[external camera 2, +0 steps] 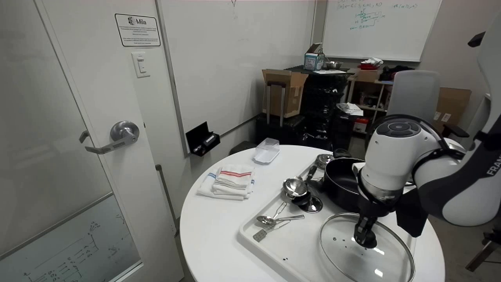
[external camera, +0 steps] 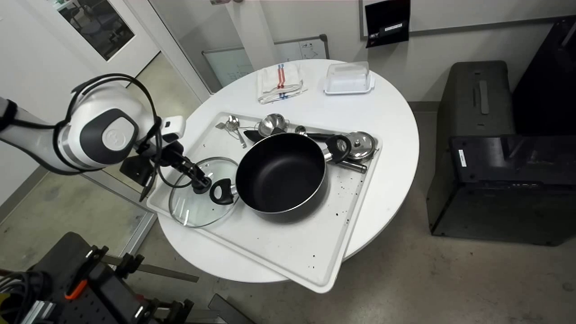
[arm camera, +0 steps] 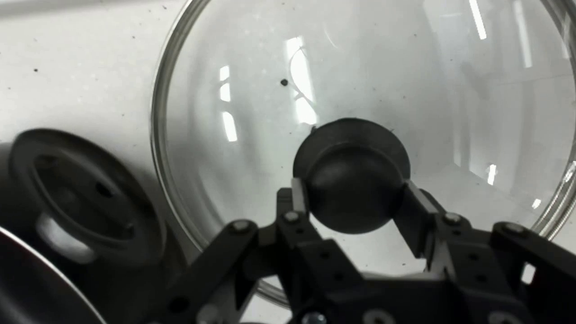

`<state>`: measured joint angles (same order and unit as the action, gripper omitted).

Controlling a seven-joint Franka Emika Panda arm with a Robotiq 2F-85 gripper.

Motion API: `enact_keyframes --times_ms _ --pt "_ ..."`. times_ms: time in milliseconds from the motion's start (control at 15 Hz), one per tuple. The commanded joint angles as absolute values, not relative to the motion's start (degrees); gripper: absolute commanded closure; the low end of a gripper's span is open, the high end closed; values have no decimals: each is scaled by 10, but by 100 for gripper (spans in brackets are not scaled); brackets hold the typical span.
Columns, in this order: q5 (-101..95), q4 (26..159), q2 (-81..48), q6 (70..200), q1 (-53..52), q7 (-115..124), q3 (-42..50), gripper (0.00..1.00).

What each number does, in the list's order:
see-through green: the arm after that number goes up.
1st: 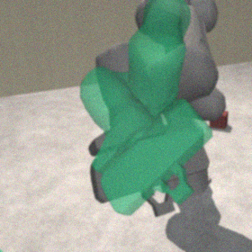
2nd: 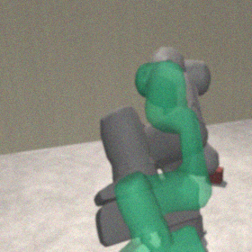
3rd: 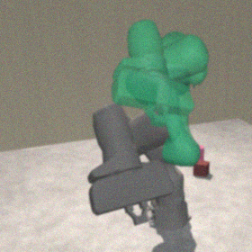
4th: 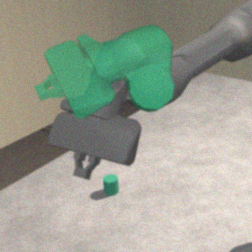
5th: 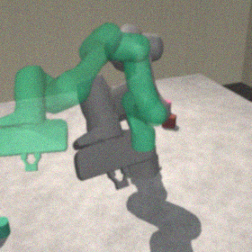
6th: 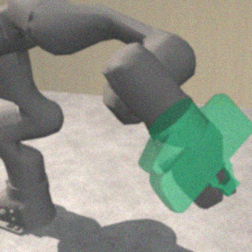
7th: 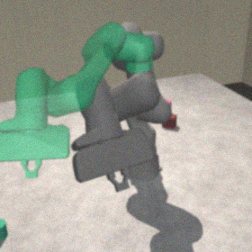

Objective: Remove the lid from the pot

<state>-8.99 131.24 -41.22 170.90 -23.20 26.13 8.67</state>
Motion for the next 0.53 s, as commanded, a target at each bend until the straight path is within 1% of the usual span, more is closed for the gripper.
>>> enact_keyframes --times_ms 0,467 --pt "-67 1304 -435 1740 -246 226 101 76" --pt "-47 1301 -446 1776 -254 197 101 76"
